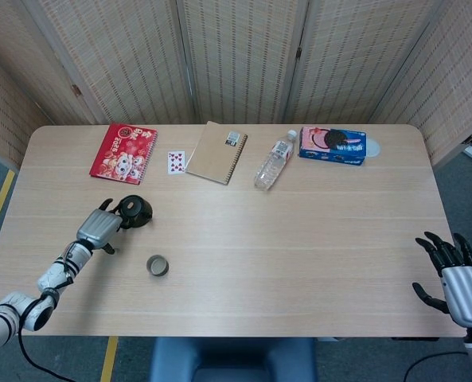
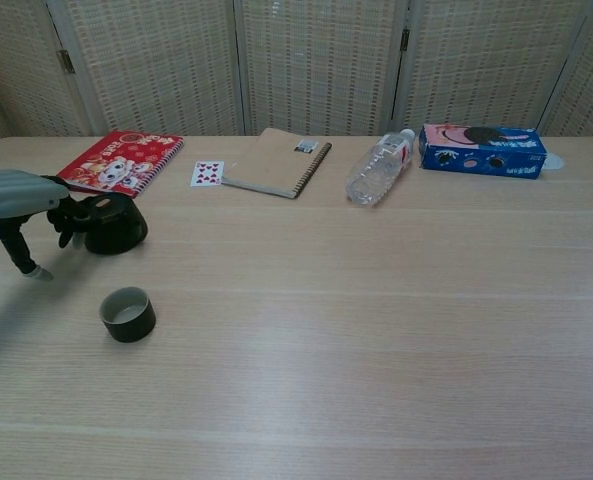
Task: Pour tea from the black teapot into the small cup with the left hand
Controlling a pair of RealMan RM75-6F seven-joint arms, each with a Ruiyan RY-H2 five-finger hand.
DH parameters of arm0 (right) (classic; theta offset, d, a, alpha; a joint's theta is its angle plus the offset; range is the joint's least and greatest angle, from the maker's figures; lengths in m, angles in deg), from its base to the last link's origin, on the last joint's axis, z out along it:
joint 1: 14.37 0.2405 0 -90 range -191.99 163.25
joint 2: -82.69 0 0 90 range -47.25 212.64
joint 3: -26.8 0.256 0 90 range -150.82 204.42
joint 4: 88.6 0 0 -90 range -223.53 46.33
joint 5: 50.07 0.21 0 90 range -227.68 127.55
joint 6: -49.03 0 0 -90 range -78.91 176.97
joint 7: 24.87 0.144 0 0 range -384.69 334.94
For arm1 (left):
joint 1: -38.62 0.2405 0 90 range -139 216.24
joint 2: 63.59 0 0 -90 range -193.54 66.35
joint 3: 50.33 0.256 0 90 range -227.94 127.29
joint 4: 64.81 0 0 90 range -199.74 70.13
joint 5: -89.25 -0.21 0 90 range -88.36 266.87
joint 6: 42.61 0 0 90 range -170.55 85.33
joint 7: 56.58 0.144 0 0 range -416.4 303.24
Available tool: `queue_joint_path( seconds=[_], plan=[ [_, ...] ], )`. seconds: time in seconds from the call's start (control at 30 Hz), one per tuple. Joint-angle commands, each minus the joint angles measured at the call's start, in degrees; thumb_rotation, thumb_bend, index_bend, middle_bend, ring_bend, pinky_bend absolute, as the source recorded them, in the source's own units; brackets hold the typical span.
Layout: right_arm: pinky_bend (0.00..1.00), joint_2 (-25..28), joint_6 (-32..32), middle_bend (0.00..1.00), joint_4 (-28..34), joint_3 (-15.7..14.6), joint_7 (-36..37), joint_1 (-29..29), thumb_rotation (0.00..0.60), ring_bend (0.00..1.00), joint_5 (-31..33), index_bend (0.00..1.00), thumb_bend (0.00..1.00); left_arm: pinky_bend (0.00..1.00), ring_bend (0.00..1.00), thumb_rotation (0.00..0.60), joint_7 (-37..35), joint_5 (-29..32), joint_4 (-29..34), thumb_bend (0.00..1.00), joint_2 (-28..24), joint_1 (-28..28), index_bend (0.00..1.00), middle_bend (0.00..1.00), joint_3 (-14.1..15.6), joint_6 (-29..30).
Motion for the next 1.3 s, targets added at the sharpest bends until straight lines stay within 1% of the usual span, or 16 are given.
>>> queue_joint_path(
  seconds=[0.03, 0.17, 0.3, 0.4, 0.63, 0.93, 1.07, 1.3],
  plan=[
    [0.02, 0.0, -0.1, 0.15, 0.1, 0.0, 0.0, -0.1, 0.6, 0.19, 0.0, 0.15, 0.28, 0.0, 0.41, 0.6, -0.4, -0.3, -0.7, 0.19, 0.5, 0.1, 0.49, 0.53, 0.1, 0.0],
    [0.02, 0.1, -0.3, 0.15, 0.2, 0.0, -0.1, -0.2, 0.6, 0.19, 0.1, 0.15, 0.28, 0.0, 0.44, 0.6, -1.2, -0.7, -1.8, 0.19, 1.1, 0.1, 0.54, 0.58, 0.3, -0.2],
    [0.02, 0.2, -0.3, 0.15, 0.4, 0.0, -0.1, -0.2, 0.6, 0.19, 0.1, 0.15, 0.28, 0.0, 0.5, 0.6, -2.2, -1.1, -2.7, 0.19, 1.7, -0.1, 0.65, 0.66, 0.3, -0.5],
    [0.02, 0.3, -0.4, 0.15, 0.6, 0.0, 0.2, -0.3, 0.6, 0.19, -0.1, 0.15, 0.28, 0.0, 0.56, 0.6, -2.8, -1.2, -3.6, 0.19, 2.1, -0.3, 0.71, 0.73, 0.2, -1.0],
    [0.02, 0.5, -0.5, 0.15, 0.6, 0.0, 0.5, -0.3, 0.6, 0.19, -0.1, 0.15, 0.28, 0.0, 0.65, 0.6, -4.9, -2.3, -5.7, 0.19, 3.2, -0.3, 0.81, 0.84, 0.0, 0.3],
    [0.02, 0.4, -0.3, 0.15, 0.1, 0.1, 1.5, -0.2, 0.6, 0.19, 0.0, 0.15, 0.28, 0.0, 0.8, 0.6, -7.8, -3.9, -7.3, 0.19, 4.4, -0.9, 0.95, 0.98, -0.4, 2.0],
    [0.02, 0.3, -0.2, 0.15, -0.3, 0.1, 1.9, -0.2, 0.6, 0.19, 0.2, 0.15, 0.28, 0.0, 0.85, 0.6, -8.1, -3.5, -7.5, 0.19, 4.6, -1.3, 0.99, 1.0, -0.9, 1.5],
    [0.02, 0.0, -0.2, 0.15, -1.0, 0.1, 2.7, -0.3, 0.6, 0.19, 0.4, 0.15, 0.28, 0.0, 0.89, 0.6, -8.4, -2.5, -7.9, 0.17, 4.7, -1.7, 1.0, 1.0, -2.0, 1.3]
  ],
)
